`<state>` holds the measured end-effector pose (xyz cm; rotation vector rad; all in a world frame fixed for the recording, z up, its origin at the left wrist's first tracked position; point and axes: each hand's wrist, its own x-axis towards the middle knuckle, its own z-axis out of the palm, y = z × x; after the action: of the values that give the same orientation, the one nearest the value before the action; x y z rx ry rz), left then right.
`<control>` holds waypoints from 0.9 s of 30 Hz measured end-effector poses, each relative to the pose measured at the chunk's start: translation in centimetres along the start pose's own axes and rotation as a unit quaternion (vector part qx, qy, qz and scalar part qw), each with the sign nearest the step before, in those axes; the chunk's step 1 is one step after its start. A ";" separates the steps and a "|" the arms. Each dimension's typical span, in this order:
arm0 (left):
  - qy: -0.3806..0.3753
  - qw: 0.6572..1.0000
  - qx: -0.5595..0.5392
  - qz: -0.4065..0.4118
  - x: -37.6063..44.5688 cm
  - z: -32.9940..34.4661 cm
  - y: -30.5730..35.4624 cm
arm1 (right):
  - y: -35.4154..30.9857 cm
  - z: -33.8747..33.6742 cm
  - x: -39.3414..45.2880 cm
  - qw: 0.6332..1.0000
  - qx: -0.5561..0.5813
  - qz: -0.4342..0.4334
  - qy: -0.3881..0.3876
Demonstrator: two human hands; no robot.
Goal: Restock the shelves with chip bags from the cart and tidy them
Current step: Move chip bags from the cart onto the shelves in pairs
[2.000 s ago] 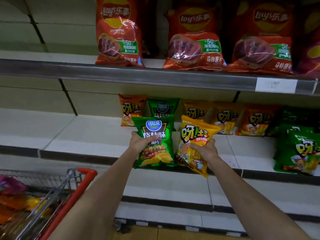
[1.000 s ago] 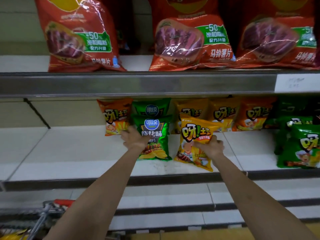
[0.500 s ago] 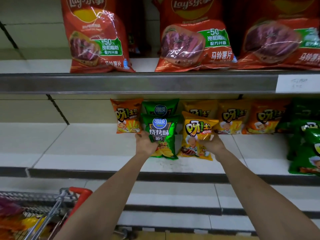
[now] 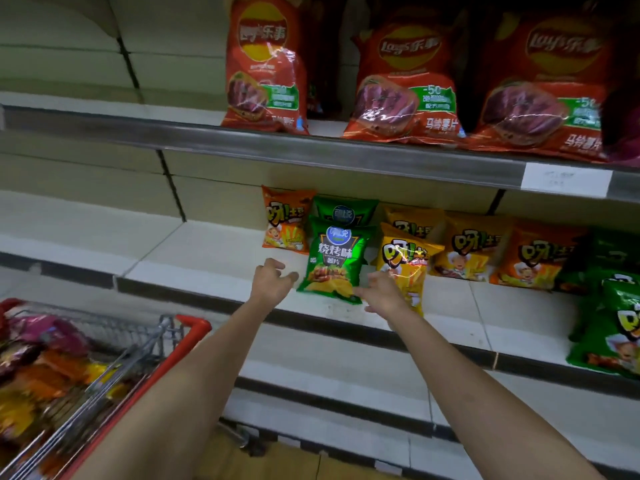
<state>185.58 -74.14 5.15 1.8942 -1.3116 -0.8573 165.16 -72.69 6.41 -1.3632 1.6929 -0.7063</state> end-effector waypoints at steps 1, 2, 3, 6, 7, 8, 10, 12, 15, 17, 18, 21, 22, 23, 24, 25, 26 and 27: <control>0.012 1.000 -0.002 -0.010 -0.8 -1.0 -0.6 | -0.5 1.0 -0.5 1.000 -0.002 -0.008 -0.015; 0.023 1.000 -0.005 -0.020 -1.6 -2.0 -1.4 | -1.0 2.0 -1.0 0.999 -0.001 -0.018 -0.027; 0.035 0.999 -0.007 -0.029 -2.3 -3.0 -2.1 | -1.6 2.8 -1.7 0.999 -0.001 -0.029 -0.036; 0.083 0.995 -0.017 -0.057 -4.1 -6.3 -4.1 | -3.7 5.3 -3.3 0.995 0.019 -0.061 -0.077; 0.102 0.992 -0.022 -0.065 -4.6 -7.5 -4.8 | -4.4 6.2 -3.7 0.993 0.029 -0.067 -0.092; 0.117 0.990 -0.030 -0.073 -5.0 -8.6 -5.4 | -5.1 7.1 -4.2 0.991 0.032 -0.075 -0.106; 0.139 0.986 -0.044 -0.081 -6.0 -10.9 -6.7 | -6.6 9.1 -4.9 0.986 0.021 -0.099 -0.130; 0.157 0.983 -0.050 -0.085 -7.0 -13.1 -8.0 | -8.0 11.2 -5.5 0.981 0.006 -0.112 -0.155; 0.192 0.975 -0.051 -0.097 -8.6 -16.7 -10.4 | -10.3 15.0 -6.6 0.973 0.001 -0.125 -0.194; 0.211 0.970 -0.045 -0.110 -9.5 -19.1 -12.5 | -11.8 17.7 -7.4 0.966 0.001 -0.134 -0.220; 0.220 0.967 -0.043 -0.123 -9.9 -20.4 -13.7 | -12.6 19.1 -7.9 0.963 -0.007 -0.139 -0.231; 0.246 0.955 -0.036 -0.163 -10.8 -24.0 -17.5 | -14.6 23.6 -9.3 0.949 -0.039 -0.162 -0.269; 0.252 0.951 -0.037 -0.175 -11.1 -25.4 -18.6 | -15.3 25.2 -9.7 0.944 -0.049 -0.169 -0.280; 0.258 0.948 -0.042 -0.183 -11.4 -26.8 -19.7 | -16.0 26.9 -10.1 0.939 -0.056 -0.176 -0.291; 0.266 0.943 -0.048 -0.193 -11.6 -28.1 -20.8 | -16.7 28.6 -10.4 0.934 -0.062 -0.181 -0.301; 0.270 0.940 -0.049 -0.202 -11.7 -29.5 -22.0 | -17.4 30.2 -10.8 0.930 -0.066 -0.186 -0.310; 0.273 0.937 -0.053 -0.212 -11.9 -30.8 -23.0 | -18.1 31.7 -11.1 0.925 -0.075 -0.190 -0.319; 0.274 0.934 -0.057 -0.221 -11.8 -32.1 -24.2 | -18.6 33.3 -11.3 0.919 -0.089 -0.195 -0.330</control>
<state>220.77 -51.38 5.00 2.1570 -0.4974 -0.5278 203.98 -64.13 8.17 -1.8371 0.9715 -0.2434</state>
